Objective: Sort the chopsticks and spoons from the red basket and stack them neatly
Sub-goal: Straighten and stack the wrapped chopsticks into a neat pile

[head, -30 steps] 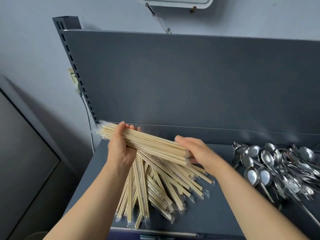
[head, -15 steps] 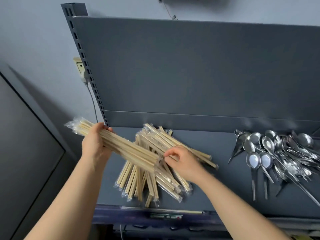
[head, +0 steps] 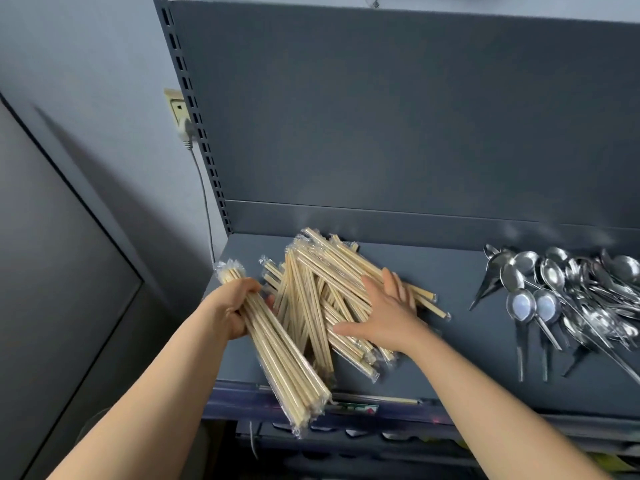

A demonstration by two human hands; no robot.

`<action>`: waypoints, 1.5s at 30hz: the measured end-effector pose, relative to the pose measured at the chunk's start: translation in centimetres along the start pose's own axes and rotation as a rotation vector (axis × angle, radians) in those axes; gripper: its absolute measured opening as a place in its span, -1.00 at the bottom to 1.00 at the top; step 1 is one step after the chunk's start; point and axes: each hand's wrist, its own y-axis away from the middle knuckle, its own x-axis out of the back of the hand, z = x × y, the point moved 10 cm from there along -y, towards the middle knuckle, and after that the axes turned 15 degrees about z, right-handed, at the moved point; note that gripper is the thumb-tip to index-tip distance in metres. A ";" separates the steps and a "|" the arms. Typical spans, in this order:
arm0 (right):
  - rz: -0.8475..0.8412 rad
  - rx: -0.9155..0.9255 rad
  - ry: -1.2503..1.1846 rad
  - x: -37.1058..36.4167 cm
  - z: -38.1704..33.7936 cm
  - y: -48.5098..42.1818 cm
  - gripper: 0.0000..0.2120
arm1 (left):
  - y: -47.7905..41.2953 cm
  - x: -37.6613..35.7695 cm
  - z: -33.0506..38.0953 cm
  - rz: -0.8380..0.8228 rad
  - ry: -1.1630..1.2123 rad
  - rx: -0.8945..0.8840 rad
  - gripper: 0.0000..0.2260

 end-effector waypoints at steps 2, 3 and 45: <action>-0.058 0.026 0.037 -0.5 0.2 0.6 0.16 | 0.3 -0.6 -0.6 -0.029 -0.039 0.022 -0.95; -0.076 0.043 0.048 -0.8 0.4 0.6 0.16 | 0.5 -0.9 -0.9 -0.047 -0.050 0.039 -0.94; 0.144 0.190 -0.306 1.1 0.4 -2.8 -0.57 | 0.0 -9.7 -0.3 -0.275 -0.125 0.070 -0.78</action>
